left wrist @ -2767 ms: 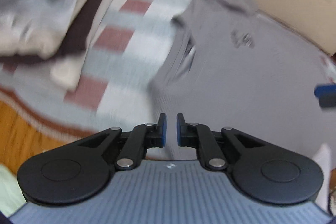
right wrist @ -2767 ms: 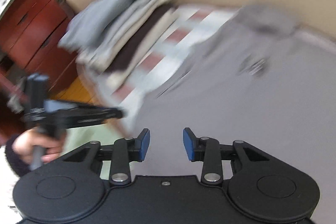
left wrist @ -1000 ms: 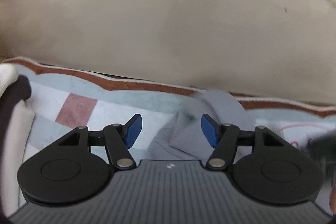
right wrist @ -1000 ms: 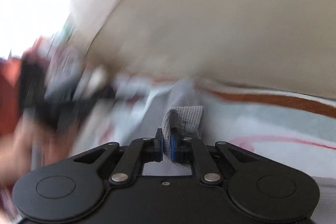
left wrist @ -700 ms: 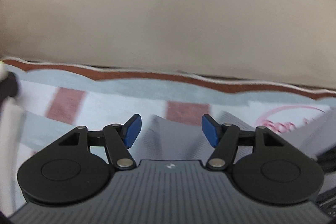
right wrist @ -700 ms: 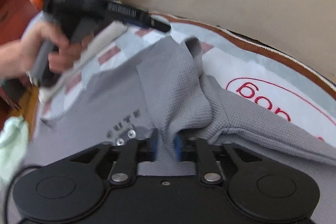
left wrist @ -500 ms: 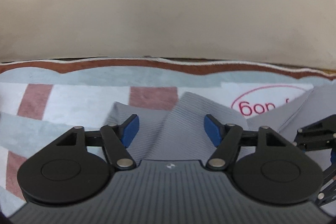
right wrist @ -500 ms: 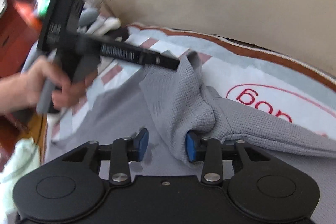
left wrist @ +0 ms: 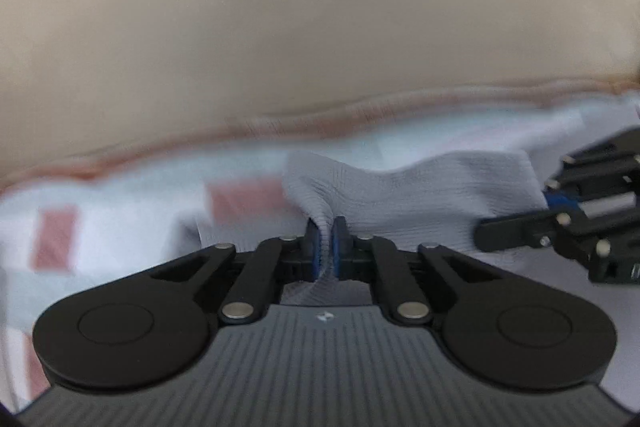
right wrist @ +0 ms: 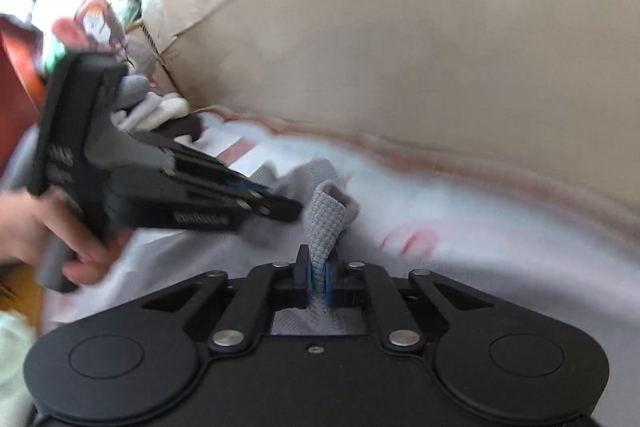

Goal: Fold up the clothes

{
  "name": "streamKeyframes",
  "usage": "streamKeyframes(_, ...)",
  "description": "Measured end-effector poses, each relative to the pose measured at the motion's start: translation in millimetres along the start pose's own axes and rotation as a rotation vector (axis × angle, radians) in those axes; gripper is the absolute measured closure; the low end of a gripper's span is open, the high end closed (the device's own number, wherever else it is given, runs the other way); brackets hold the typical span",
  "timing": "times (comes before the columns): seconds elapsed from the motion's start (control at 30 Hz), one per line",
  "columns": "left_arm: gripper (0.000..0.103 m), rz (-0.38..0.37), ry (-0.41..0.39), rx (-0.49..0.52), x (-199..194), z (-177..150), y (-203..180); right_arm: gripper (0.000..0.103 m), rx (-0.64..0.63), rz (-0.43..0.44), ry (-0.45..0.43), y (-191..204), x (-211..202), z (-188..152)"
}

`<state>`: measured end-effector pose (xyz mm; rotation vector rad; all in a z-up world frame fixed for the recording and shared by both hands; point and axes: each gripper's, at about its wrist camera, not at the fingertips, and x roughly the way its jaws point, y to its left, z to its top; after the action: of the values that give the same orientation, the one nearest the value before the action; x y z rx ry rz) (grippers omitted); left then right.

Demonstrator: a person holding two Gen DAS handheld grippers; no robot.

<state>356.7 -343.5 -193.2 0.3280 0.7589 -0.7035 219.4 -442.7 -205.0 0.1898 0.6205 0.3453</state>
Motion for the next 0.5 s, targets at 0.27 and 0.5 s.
streamKeyframes(0.27,0.018,0.274,-0.149,-0.037,-8.6,63.2,6.8,0.066,-0.263,-0.37,-0.116,2.8,18.0,63.1)
streamKeyframes(0.5,0.018,0.122,-0.049,-0.01,-9.2,13.8,-0.5,0.046,-0.119,-0.431,-0.02,-34.7,-46.9,37.9)
